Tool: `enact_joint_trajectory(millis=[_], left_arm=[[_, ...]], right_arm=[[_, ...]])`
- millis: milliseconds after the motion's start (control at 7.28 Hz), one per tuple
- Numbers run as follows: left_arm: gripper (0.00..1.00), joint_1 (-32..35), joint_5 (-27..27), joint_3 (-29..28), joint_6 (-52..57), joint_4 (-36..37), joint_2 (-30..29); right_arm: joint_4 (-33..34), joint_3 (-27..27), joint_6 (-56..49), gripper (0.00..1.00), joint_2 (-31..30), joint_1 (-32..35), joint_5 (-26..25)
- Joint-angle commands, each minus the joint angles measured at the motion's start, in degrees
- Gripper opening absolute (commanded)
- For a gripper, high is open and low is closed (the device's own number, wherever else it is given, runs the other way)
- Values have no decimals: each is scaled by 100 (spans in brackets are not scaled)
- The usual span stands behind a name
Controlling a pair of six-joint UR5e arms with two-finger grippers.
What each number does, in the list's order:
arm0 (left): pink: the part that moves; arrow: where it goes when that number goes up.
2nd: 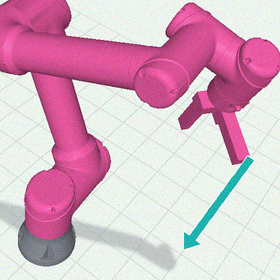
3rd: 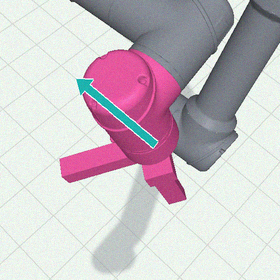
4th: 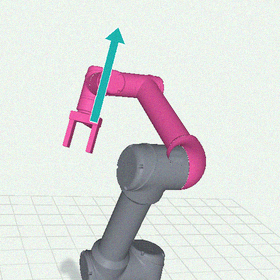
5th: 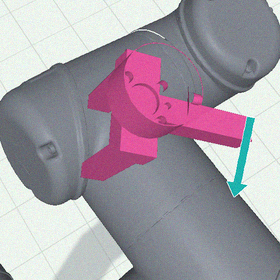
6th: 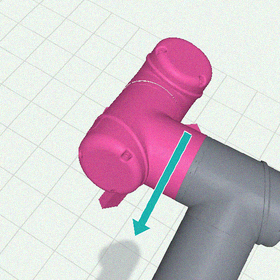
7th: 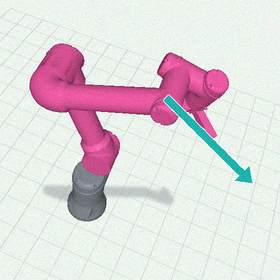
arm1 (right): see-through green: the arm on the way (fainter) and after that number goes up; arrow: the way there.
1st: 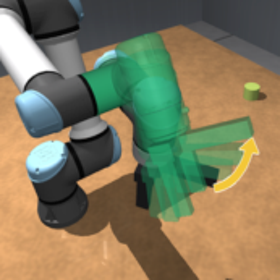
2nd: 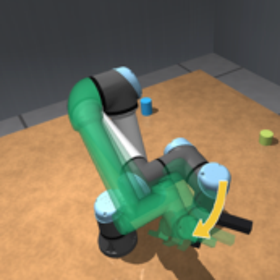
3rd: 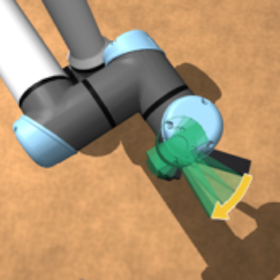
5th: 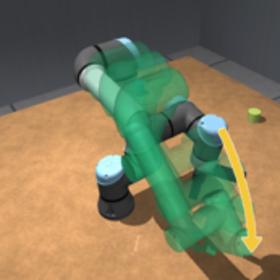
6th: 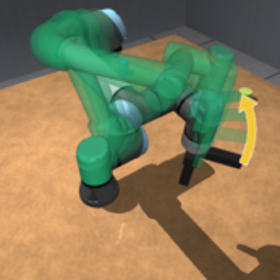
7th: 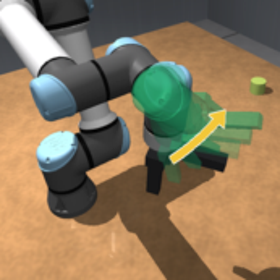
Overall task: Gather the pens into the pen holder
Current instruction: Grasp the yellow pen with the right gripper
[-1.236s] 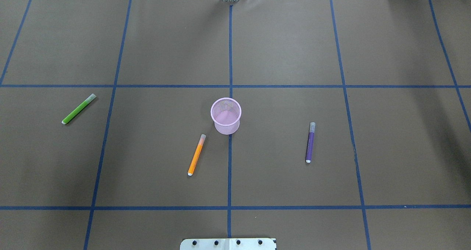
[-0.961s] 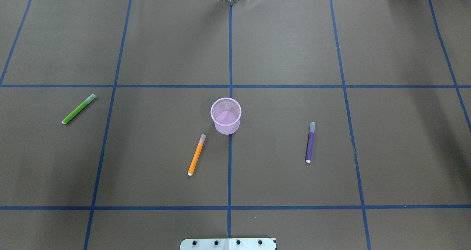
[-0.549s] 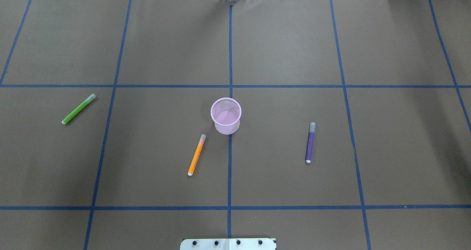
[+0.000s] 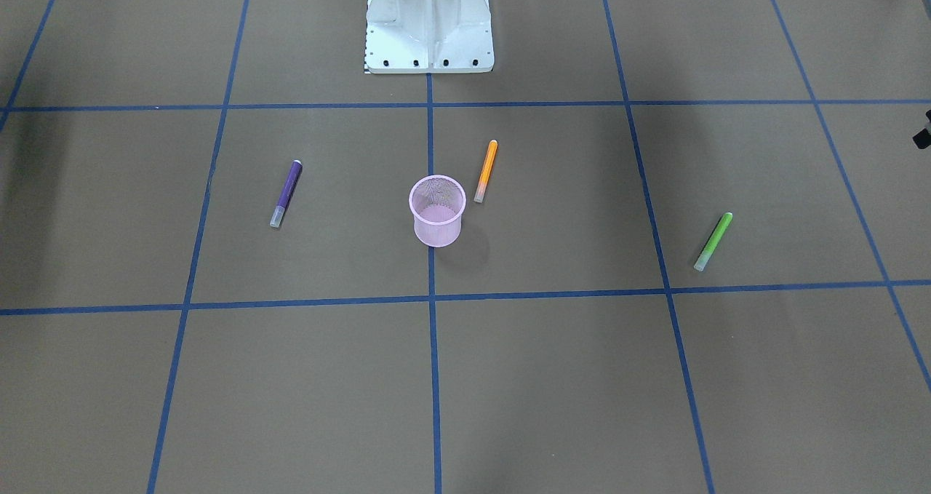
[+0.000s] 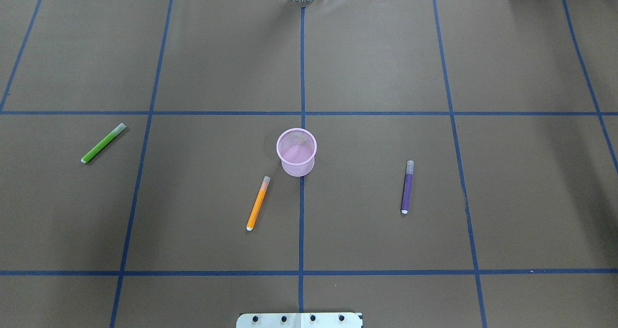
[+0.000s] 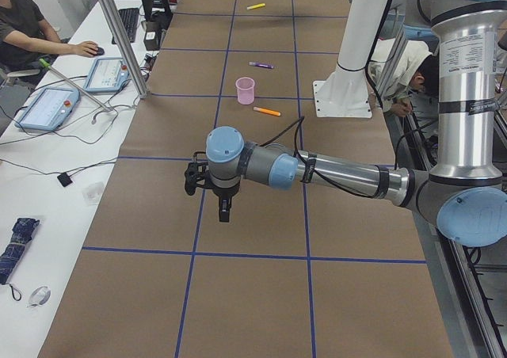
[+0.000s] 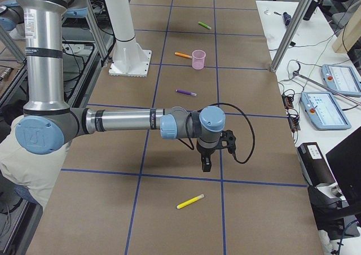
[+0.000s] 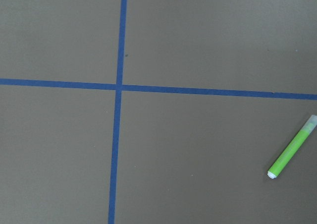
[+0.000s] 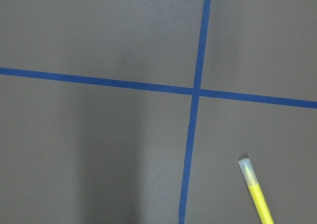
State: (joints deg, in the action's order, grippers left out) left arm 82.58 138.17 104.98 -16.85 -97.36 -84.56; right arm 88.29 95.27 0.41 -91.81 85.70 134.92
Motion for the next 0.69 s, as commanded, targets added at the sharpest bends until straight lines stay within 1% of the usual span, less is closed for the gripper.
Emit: enact_joint_trajectory(millis=[0, 137, 275, 412, 549], left_arm=[[100, -120, 0, 4, -29, -143, 53], [100, -207, 0, 22, -29, -143, 45], [100, -329, -9, 22, -38, -256, 45], [100, -331, -18, 39, -38, -275, 45], [100, -331, -18, 48, -38, -275, 36]], right_arm=[[-119, -261, -23, 100, -117, -9, -245], [-415, -698, -84, 98, -5, -9, -752], [-1271, -1346, -198, 89, 31, -9, -792], [-1610, -1770, -234, 90, 127, -9, -749], [-1605, -1896, -234, 89, 128, -9, -783]])
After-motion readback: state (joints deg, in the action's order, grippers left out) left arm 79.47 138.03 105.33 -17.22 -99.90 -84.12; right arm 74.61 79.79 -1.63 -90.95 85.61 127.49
